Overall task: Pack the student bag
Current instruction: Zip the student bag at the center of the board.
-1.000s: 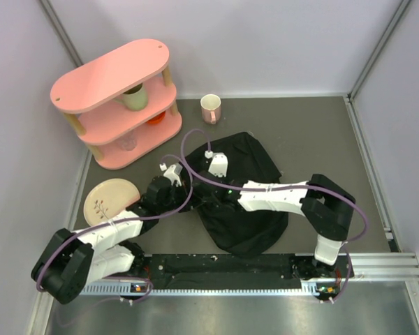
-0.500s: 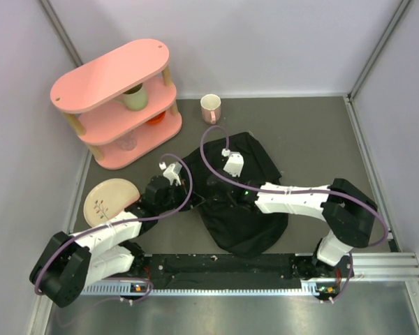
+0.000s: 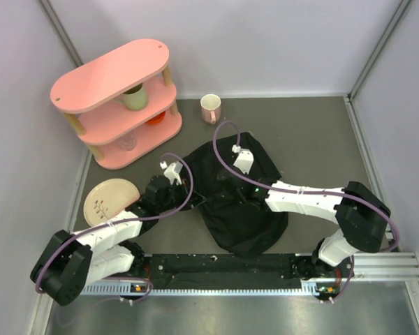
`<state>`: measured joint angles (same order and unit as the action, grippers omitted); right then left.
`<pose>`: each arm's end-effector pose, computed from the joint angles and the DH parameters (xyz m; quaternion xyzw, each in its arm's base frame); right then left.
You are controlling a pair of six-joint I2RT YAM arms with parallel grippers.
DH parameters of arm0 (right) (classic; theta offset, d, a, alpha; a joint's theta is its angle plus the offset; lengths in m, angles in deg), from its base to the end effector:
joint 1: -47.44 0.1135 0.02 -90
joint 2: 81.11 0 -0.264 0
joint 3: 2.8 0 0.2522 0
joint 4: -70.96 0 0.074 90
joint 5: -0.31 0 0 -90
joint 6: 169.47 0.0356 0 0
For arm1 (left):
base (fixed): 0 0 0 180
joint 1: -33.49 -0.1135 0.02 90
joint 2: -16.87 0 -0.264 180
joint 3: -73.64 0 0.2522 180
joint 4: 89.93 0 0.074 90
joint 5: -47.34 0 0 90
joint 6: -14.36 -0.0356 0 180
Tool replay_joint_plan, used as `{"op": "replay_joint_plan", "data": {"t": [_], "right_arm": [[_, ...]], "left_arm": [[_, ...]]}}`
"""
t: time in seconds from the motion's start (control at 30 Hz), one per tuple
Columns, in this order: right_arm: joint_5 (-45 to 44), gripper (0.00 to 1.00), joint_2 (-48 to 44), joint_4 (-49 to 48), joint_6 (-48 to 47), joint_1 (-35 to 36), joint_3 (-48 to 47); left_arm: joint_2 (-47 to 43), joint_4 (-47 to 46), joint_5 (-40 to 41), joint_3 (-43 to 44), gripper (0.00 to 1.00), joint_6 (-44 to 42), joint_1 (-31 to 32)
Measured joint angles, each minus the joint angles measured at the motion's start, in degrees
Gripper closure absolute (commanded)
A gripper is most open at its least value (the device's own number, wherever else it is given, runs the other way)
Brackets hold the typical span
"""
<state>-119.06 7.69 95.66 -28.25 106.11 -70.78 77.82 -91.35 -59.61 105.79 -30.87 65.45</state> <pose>0.1833 0.2675 0.2129 0.0376 0.8997 0.1649 0.4024 0.1716 -0.1193 0.1731 -0.0182 0.8483 -0.4177 0.3249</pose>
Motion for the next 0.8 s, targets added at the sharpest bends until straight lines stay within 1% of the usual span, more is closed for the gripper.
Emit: {"op": "replay_joint_plan", "data": {"t": [0.5, 0.8], "right_arm": [[-0.50, 1.00, -5.29, 3.85, -1.57, -3.15, 1.20], [-0.48, 1.00, -10.25, 5.16, -2.64, -8.59, 3.30]], "left_arm": [[1.97, -1.07, -0.15, 0.00, 1.00, -1.05, 0.00], [1.92, -0.94, -0.11, 0.00, 1.00, -1.46, 0.00]]}}
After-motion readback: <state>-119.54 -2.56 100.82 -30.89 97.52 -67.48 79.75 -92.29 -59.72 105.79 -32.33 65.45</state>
